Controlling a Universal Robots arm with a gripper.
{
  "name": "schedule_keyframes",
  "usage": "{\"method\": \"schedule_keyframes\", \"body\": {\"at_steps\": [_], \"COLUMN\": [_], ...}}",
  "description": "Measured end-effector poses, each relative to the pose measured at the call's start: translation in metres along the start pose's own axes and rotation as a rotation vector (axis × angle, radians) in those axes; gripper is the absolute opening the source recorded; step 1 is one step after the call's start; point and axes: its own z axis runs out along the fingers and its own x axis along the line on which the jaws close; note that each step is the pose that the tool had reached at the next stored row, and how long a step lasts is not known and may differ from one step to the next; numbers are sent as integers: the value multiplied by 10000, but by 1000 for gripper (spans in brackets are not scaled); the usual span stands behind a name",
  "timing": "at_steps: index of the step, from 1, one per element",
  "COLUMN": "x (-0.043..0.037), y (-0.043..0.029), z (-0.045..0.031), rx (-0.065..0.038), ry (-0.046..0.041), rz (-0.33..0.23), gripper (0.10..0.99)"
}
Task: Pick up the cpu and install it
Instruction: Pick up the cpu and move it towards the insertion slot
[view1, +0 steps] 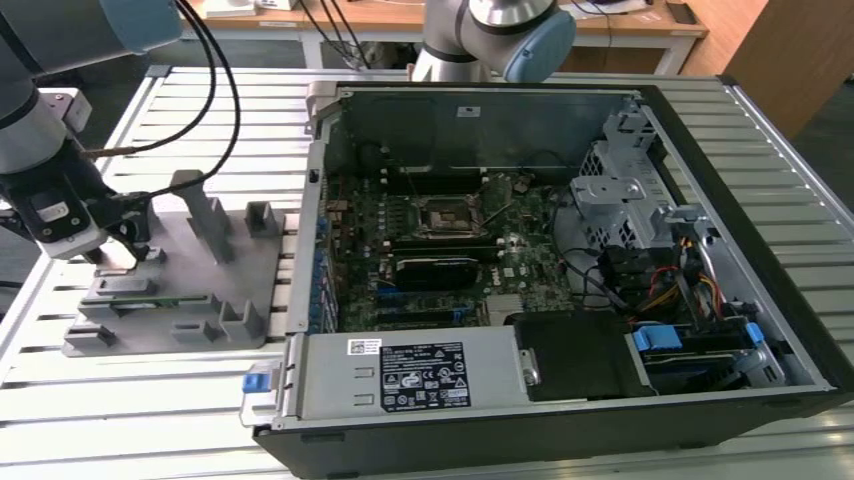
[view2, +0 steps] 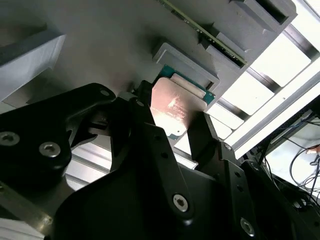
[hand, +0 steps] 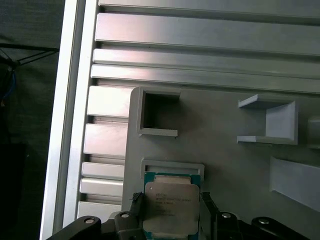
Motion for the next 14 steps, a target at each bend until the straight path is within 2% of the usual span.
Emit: {"method": "schedule_keyframes", "body": {"at_steps": [14], "x": [4], "y": [9], "z": [-126], "rx": [-8], "ry": [-1], "rz": [0], "gripper": [533]}}
